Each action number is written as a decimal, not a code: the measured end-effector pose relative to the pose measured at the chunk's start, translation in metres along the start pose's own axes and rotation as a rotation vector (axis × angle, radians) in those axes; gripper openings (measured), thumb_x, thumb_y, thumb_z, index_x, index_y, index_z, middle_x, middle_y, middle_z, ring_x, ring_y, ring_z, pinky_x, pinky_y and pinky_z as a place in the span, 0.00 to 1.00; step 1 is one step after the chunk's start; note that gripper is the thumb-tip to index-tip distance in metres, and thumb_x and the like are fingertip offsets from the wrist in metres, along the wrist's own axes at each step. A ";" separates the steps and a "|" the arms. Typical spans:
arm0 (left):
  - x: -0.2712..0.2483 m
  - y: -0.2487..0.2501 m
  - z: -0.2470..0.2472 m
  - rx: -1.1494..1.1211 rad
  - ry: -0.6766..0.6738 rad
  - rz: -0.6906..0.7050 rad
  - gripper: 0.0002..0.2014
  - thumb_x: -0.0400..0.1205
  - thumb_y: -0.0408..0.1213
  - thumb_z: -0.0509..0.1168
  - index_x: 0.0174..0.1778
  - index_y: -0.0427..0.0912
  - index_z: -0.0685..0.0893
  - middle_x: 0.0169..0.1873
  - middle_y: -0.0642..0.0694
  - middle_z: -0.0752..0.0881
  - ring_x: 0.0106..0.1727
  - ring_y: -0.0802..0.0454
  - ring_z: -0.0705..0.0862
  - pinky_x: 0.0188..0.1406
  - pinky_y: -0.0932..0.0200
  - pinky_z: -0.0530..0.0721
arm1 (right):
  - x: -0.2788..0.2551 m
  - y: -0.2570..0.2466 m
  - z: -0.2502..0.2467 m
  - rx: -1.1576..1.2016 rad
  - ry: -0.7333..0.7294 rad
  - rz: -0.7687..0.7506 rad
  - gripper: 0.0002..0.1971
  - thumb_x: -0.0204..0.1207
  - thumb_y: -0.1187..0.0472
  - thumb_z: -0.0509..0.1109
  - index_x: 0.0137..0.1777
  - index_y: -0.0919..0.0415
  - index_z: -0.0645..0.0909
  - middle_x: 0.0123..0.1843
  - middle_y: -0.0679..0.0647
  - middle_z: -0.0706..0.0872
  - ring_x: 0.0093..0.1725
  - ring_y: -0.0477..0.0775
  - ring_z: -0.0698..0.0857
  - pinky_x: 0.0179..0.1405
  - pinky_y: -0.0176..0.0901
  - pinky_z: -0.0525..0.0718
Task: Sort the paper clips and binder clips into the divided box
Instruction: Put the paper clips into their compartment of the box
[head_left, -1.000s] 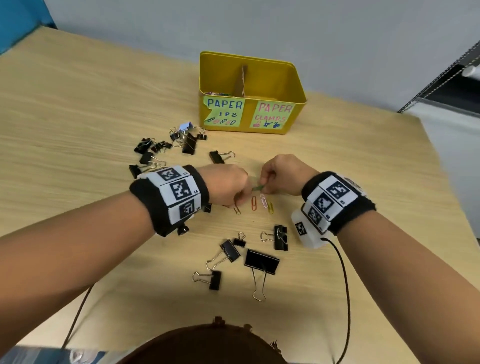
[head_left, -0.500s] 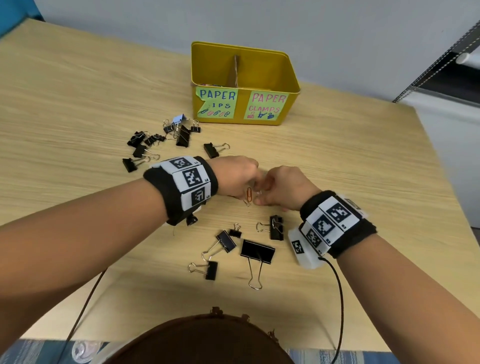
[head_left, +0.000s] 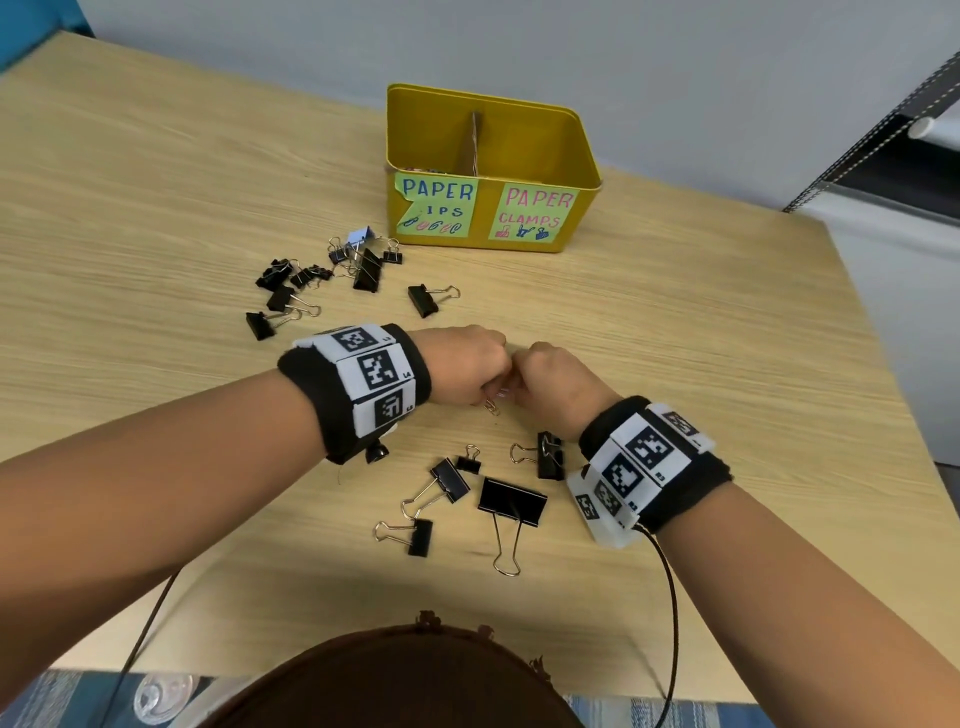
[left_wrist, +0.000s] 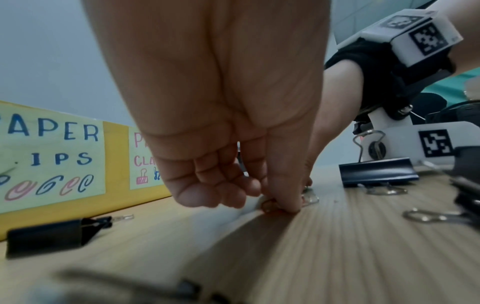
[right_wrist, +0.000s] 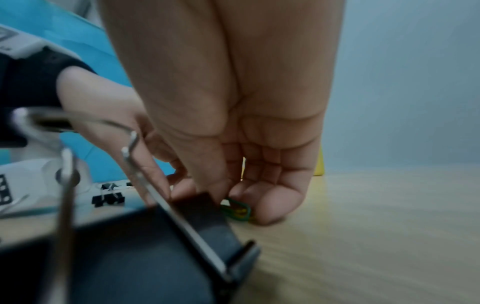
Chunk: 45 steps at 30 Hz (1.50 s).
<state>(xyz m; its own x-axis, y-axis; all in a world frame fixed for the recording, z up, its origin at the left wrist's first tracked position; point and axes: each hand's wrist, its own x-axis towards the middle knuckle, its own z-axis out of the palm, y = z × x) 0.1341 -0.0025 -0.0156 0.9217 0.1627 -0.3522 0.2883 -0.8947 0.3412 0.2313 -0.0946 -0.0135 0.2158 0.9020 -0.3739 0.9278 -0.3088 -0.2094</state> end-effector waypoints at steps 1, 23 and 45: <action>-0.002 0.000 0.001 0.011 0.008 0.009 0.08 0.78 0.31 0.61 0.50 0.36 0.83 0.55 0.39 0.80 0.55 0.43 0.80 0.52 0.52 0.80 | -0.001 -0.001 0.001 -0.025 0.005 -0.015 0.13 0.80 0.63 0.61 0.62 0.65 0.78 0.59 0.64 0.83 0.58 0.62 0.82 0.57 0.47 0.79; -0.013 -0.011 -0.005 -0.073 0.028 -0.032 0.06 0.77 0.29 0.61 0.44 0.41 0.82 0.28 0.58 0.71 0.40 0.52 0.76 0.37 0.61 0.74 | -0.022 0.020 -0.008 0.184 -0.044 0.077 0.10 0.68 0.62 0.77 0.48 0.63 0.85 0.34 0.46 0.81 0.36 0.44 0.78 0.37 0.29 0.75; -0.001 -0.058 -0.094 -0.212 0.430 -0.190 0.03 0.78 0.32 0.64 0.43 0.43 0.83 0.41 0.48 0.83 0.44 0.52 0.81 0.44 0.61 0.80 | 0.001 0.007 -0.041 -0.026 -0.136 -0.093 0.03 0.78 0.60 0.67 0.44 0.57 0.80 0.38 0.49 0.79 0.41 0.50 0.77 0.34 0.31 0.71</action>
<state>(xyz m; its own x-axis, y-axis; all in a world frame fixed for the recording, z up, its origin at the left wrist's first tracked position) 0.1413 0.0880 0.0470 0.8587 0.5100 -0.0500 0.4660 -0.7364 0.4905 0.2507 -0.0835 0.0219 0.0871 0.8764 -0.4736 0.9499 -0.2163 -0.2257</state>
